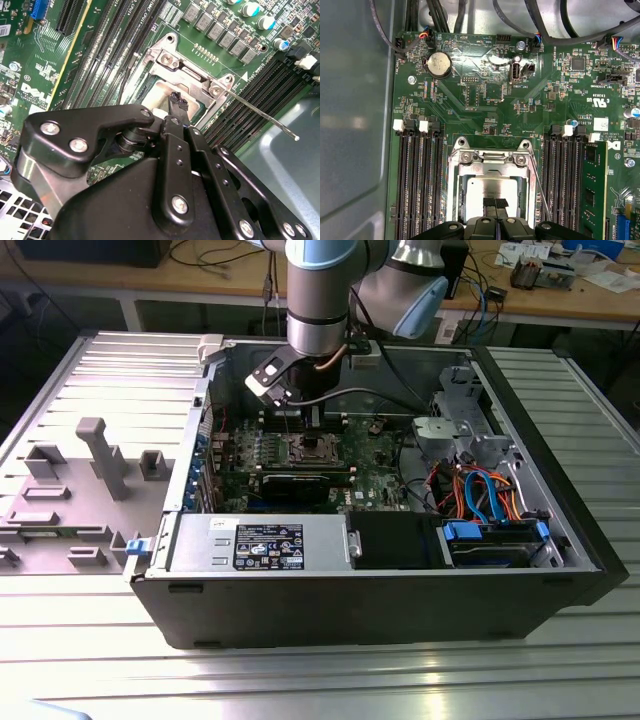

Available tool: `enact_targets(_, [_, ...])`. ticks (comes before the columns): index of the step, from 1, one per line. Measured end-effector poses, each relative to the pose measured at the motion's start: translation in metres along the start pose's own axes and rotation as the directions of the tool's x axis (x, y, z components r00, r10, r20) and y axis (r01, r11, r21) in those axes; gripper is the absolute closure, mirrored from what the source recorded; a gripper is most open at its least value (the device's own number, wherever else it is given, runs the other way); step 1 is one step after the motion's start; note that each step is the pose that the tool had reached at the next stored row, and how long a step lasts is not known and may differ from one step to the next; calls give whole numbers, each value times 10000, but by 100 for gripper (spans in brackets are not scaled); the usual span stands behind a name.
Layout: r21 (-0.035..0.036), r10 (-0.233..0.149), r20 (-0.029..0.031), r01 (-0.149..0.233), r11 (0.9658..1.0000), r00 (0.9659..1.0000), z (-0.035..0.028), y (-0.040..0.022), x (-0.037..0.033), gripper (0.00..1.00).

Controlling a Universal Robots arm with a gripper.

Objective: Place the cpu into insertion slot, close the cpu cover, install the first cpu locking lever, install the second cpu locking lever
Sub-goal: 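Install the first cpu locking lever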

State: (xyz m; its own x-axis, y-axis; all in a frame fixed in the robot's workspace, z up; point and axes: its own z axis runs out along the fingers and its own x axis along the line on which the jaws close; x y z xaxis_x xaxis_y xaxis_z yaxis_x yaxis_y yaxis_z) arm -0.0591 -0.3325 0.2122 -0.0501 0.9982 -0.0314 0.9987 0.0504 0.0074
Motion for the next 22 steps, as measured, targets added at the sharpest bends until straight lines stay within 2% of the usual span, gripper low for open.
enact_targets(6, [0,0,0,0,10000,10000,-3,1,1,89])
enact_targets(11, [0,0,0,0,10000,10000,-50,1,-2,89])
enact_targets(16, [0,0,0,0,10000,10000,-116,2,-4,89])
enact_targets(22, [0,0,1,0,10000,10000,-237,2,-8,89])
